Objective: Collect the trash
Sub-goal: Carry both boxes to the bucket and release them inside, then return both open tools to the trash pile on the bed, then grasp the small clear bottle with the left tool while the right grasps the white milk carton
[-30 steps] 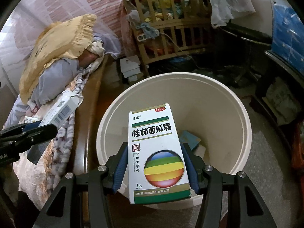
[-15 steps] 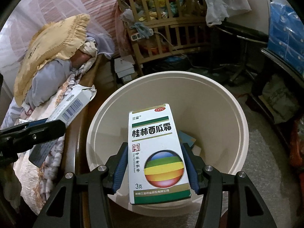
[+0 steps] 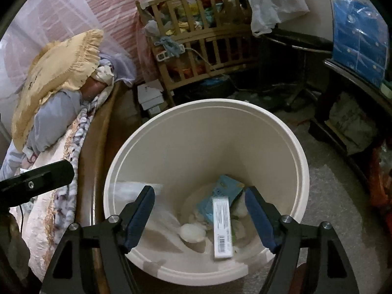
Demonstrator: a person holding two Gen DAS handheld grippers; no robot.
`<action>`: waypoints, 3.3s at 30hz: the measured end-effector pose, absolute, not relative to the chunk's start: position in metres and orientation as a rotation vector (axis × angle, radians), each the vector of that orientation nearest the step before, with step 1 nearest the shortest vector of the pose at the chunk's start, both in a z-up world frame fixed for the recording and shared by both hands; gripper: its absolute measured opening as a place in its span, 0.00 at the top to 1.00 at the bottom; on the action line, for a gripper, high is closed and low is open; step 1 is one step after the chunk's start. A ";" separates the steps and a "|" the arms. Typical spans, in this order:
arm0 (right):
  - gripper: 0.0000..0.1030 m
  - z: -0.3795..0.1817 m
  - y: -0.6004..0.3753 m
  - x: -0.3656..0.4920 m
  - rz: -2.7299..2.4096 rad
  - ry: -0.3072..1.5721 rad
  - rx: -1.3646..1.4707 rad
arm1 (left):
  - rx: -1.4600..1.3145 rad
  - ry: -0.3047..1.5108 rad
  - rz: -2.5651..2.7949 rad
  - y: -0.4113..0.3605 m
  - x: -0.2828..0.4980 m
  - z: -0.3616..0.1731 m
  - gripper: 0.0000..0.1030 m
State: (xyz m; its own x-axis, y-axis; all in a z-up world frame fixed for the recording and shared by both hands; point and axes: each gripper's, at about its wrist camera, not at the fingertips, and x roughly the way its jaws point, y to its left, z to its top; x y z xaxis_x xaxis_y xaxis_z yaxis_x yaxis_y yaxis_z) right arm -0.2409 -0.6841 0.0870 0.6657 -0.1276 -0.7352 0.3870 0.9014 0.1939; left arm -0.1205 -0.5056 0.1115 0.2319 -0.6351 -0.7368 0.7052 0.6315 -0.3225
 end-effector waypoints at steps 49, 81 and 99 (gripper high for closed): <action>0.28 0.090 -0.374 -0.140 0.304 0.902 0.163 | 0.024 0.887 -0.331 -0.139 -0.078 0.119 0.37; 0.44 0.078 -0.263 0.014 0.575 0.923 -0.259 | -0.116 1.029 -0.417 -0.120 -0.026 0.047 0.88; 0.31 0.111 -0.346 -0.094 0.441 0.897 0.004 | -0.085 0.976 -0.440 -0.132 -0.072 0.078 0.91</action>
